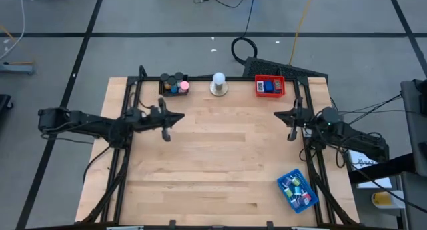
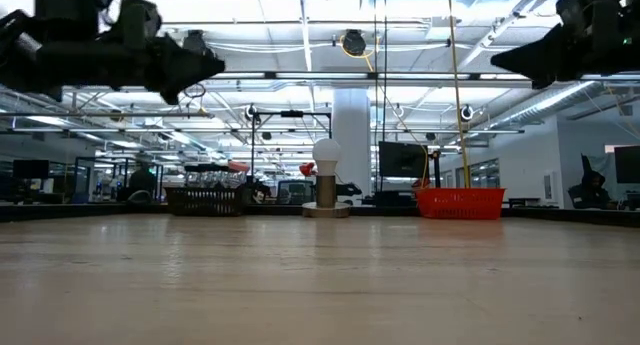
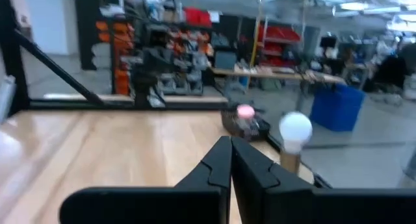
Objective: Pick & Place Office items
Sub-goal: Return to Home Position
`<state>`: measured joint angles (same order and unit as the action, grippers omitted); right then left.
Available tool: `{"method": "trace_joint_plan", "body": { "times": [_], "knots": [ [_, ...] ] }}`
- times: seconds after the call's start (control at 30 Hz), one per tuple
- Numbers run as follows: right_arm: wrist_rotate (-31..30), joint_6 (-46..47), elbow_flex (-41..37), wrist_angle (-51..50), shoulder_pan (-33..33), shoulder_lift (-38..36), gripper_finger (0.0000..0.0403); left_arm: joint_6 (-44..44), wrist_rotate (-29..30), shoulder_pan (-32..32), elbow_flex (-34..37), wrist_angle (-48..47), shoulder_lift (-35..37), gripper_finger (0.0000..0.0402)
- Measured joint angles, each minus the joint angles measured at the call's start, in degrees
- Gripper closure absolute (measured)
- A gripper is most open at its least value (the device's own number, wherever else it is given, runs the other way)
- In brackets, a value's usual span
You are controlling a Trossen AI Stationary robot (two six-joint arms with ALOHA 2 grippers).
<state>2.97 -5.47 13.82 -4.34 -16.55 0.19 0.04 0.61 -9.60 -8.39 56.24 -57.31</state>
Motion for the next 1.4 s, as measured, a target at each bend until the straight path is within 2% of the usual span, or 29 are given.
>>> {"method": "trace_joint_plan", "body": {
  "times": [0.17,0.3,0.5,0.6,0.77,0.97,1.13,1.23,1.4],
  "knots": [
    [-1.47,1.47,-2.04,-0.13,0.05,0.51,0.0403,-2.38,2.69,-0.10,7.87,5.03,5.82,0.0393],
    [-1.66,3.25,-3.74,0.08,0.05,-0.07,0.0403,-2.24,3.58,0.00,7.68,-3.46,12.07,0.0391],
    [-1.81,3.97,-6.05,-0.25,0.10,-0.07,0.0403,-1.41,1.60,0.01,7.49,-13.46,21.45,0.0391],
    [-3.10,5.06,-7.05,0.42,0.11,-0.06,0.0403,-1.45,4.02,-0.07,7.56,-21.26,27.41,0.0387],
    [-3.62,7.56,-9.03,0.68,0.12,-0.09,0.0403,-1.65,4.84,-0.05,7.55,-32.31,36.99,0.0397],
    [-4.53,8.15,-11.21,2.01,0.12,-0.05,0.0403,-2.09,9.37,-0.05,7.55,-40.90,46.48,0.0385],
    [-7.39,8.14,-12.85,5.81,0.10,0.17,0.0403,-2.29,11.36,-0.05,7.55,-45.97,50.90,0.0398],
    [-7.46,6.73,-12.87,5.84,0.10,0.37,0.0403,-3.01,14.40,-0.05,7.55,-49.03,51.42,0.0388],
    [-7.51,6.74,-12.89,5.96,0.10,0.37,0.0403,-6.01,13.87,0.00,7.55,-51.97,50.86,0.0394]
  ]
}}
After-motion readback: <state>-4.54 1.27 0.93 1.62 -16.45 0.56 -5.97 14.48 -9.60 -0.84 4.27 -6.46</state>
